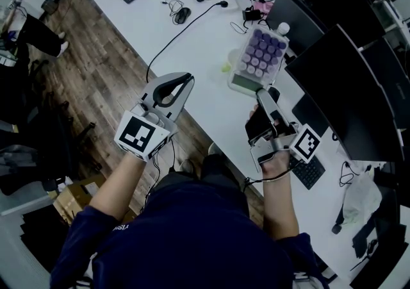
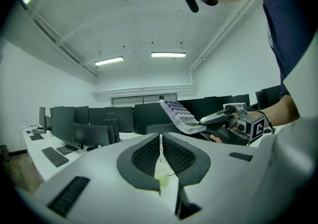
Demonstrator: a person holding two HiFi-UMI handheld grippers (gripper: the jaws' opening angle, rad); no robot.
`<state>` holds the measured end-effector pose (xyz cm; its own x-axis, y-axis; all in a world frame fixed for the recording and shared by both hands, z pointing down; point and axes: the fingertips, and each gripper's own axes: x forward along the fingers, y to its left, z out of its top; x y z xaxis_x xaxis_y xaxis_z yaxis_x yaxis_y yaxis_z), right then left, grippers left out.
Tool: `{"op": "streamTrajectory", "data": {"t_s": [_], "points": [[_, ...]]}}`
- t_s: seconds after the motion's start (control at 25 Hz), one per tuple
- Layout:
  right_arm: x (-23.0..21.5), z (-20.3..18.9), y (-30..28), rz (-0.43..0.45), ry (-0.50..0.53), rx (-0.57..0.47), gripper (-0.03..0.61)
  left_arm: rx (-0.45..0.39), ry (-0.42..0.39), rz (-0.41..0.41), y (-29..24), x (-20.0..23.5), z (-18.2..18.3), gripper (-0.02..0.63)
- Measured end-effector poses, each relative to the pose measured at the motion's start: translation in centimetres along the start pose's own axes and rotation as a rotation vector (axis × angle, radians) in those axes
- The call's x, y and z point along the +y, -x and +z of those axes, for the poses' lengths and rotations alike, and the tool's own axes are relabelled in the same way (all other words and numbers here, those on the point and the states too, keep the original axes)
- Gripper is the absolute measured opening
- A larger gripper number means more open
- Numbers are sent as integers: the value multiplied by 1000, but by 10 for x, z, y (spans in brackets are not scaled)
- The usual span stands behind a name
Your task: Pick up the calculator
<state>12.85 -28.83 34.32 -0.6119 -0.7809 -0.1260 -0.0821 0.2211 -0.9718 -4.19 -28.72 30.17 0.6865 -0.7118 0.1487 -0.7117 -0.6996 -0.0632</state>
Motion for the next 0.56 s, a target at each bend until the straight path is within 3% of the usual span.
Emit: {"op": "streamTrajectory", "data": {"t_s": [0.56], "points": [[0, 0, 3, 1, -5, -2, 83, -2, 1, -4, -1, -4, 1, 43]]}}
